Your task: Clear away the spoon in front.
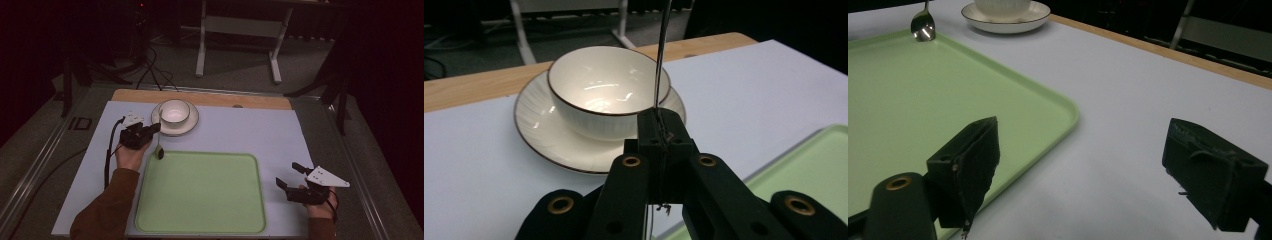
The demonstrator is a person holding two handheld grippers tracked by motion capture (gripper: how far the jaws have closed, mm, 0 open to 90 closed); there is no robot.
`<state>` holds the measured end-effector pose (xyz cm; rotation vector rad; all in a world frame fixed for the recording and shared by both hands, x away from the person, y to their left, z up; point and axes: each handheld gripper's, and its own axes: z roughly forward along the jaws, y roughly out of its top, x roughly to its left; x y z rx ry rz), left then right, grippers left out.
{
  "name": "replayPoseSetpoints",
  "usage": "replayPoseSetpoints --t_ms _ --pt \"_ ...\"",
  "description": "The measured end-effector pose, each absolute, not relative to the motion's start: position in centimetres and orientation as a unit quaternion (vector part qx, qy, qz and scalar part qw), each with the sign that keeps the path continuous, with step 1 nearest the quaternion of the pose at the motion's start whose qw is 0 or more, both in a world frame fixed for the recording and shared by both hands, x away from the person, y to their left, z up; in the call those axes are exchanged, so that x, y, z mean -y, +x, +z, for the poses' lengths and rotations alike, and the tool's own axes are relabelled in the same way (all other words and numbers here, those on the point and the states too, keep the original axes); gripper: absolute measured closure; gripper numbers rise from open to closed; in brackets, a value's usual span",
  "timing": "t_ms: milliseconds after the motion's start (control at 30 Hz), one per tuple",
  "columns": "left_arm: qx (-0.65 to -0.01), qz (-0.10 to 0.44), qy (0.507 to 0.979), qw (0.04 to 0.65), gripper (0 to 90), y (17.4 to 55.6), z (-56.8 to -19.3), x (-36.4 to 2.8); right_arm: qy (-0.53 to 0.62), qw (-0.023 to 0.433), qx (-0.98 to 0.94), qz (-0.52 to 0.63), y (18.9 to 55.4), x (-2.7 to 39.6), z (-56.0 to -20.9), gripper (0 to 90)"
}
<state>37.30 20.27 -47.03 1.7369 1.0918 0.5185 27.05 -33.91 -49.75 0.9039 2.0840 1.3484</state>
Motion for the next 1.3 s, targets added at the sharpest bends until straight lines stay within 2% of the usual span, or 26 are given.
replayPoseSetpoints --t_ms 400,600,1300 --pt "-0.442 0.177 0.727 0.494 90.0 35.4 -46.7 -20.8 0.331 0.247 -0.766 0.493 27.1 33.9 -49.8 15.0" --pt "-0.441 0.130 0.718 0.522 90.0 33.6 -47.6 -21.1 0.331 0.247 -0.766 0.492 27.1 33.8 -49.8 15.0" --pt "-0.460 0.070 0.705 0.535 88.7 30.3 -50.1 -21.9 0.331 0.246 -0.767 0.492 27.1 33.8 -49.8 15.0"
